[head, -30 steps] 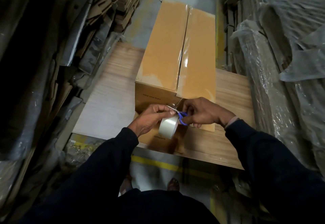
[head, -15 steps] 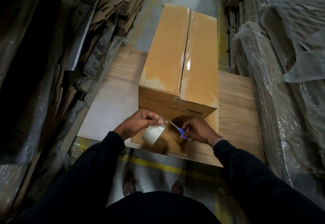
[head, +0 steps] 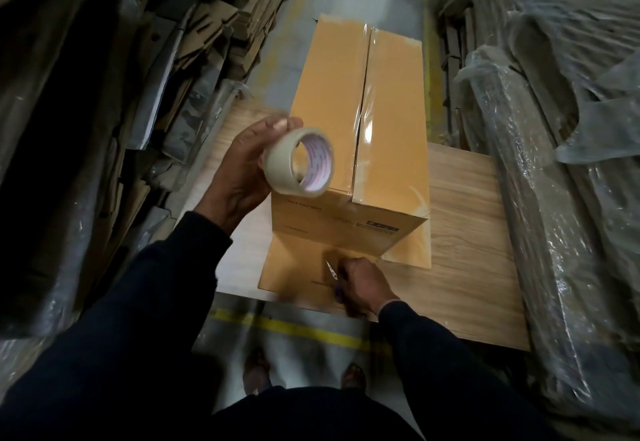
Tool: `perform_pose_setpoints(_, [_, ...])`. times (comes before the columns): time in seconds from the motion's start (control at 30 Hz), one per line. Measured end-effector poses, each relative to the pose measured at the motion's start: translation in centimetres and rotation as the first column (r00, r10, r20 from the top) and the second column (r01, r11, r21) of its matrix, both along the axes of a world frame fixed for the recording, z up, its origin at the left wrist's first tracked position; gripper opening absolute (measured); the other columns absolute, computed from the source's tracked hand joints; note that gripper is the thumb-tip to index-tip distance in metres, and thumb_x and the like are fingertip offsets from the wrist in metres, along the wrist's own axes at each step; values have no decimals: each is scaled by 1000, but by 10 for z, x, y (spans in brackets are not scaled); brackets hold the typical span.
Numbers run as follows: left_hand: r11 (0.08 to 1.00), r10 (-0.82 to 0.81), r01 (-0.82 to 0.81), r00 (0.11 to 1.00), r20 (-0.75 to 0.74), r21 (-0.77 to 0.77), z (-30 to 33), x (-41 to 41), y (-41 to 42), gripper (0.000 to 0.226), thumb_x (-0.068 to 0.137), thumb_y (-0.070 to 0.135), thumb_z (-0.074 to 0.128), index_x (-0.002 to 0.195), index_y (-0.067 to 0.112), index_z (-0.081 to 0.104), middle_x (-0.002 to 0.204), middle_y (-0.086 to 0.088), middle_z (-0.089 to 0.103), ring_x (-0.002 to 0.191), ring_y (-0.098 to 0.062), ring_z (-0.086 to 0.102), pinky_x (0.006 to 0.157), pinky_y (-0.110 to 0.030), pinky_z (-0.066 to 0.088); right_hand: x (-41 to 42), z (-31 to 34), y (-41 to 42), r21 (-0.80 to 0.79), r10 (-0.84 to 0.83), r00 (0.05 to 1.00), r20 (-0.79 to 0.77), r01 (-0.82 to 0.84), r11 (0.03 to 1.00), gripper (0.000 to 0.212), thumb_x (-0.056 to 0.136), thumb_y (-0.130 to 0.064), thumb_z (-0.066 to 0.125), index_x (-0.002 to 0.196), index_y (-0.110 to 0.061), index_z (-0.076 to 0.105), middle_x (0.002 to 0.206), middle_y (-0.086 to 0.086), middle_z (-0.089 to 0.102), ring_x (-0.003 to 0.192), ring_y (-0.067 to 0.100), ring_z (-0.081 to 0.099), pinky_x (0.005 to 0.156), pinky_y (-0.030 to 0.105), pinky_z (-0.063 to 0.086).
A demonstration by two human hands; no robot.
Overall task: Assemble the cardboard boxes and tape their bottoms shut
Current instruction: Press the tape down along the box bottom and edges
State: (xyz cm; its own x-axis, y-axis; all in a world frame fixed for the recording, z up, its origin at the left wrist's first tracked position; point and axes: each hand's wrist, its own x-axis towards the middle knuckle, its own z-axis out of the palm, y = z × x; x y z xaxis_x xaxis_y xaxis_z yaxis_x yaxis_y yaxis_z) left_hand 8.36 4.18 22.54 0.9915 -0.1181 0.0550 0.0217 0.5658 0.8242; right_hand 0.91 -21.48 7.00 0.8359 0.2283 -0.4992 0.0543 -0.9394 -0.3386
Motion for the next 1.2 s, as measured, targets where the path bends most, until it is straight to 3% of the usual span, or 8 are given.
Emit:
perform_pose_setpoints(0.07, [981, 9, -29, 995, -100, -194, -2, 24, -8, 13, 105, 12, 55, 108, 3, 64, 96, -4, 71, 89, -12, 69, 86, -25, 55, -3, 38, -1, 98, 85, 937, 339, -125, 987, 15, 101, -33, 69, 94, -21, 65, 91, -1, 67, 82, 20, 64, 69, 28, 46])
perform_pose_setpoints(0.13, [925, 9, -87, 978, -207, -371, -4, 43, -16, 11, 105, 10, 58, 105, 2, 66, 96, -8, 72, 88, -15, 71, 85, -26, 58, 0, 80, -4, 189, 17, 747, 664, -190, 963, 33, 99, -47, 70, 88, -19, 58, 83, -4, 55, 75, 14, 49, 65, 27, 37])
perform_pose_setpoints(0.2, [891, 17, -132, 966, -258, -435, -6, 55, -24, 15, 106, 7, 57, 100, 1, 69, 94, -11, 72, 84, -17, 73, 76, -27, 60, 18, 112, -10, 220, -94, 617, 781, -132, 967, 45, 93, -60, 69, 88, -17, 56, 84, -3, 51, 77, 14, 42, 65, 29, 33])
perform_pose_setpoints(0.4, [911, 51, -173, 948, -314, -374, -18, 64, -31, 12, 105, 10, 59, 99, 5, 68, 88, -6, 74, 81, -17, 76, 71, -31, 62, 74, 103, -11, 109, -81, 633, 770, -5, 994, 63, 87, -81, 61, 90, -19, 50, 88, -1, 49, 80, 19, 42, 73, 40, 42])
perform_pose_setpoints(0.6, [935, 128, -223, 936, -327, -275, -29, 74, -33, 7, 103, 8, 63, 107, 4, 67, 96, -8, 72, 80, -15, 75, 67, -28, 61, 77, 69, -11, -91, 70, 406, 911, 33, 995, 65, 97, -78, 47, 93, -14, 56, 88, 7, 52, 77, 27, 46, 70, 43, 38])
perform_pose_setpoints(0.73, [957, 125, -195, 946, -300, -216, -28, 72, -36, 8, 104, 9, 61, 107, 3, 66, 95, -7, 71, 76, -14, 73, 63, -26, 59, 77, 59, -16, -151, 139, 344, 929, 8, 989, 61, 98, -75, 49, 102, -14, 53, 93, 10, 52, 81, 28, 42, 71, 42, 35])
perform_pose_setpoints(1.1, [970, 185, -220, 945, -270, -104, -25, 66, -39, 8, 103, 9, 64, 107, 4, 68, 94, -6, 74, 76, -12, 73, 65, -26, 59, 74, 64, -22, -305, 293, 355, 888, -22, 952, 78, 80, -76, 74, 123, -18, 46, 120, 9, 38, 94, 28, 36, 79, 42, 28])
perform_pose_setpoints(1.2, [970, 196, -226, 945, -263, -90, -24, 65, -40, 7, 102, 9, 64, 106, 4, 68, 93, -5, 75, 78, -12, 73, 65, -26, 59, 67, 60, -23, -258, 245, 385, 890, -19, 966, 98, 74, -75, 80, 142, -16, 41, 137, 11, 38, 114, 31, 41, 97, 47, 31])
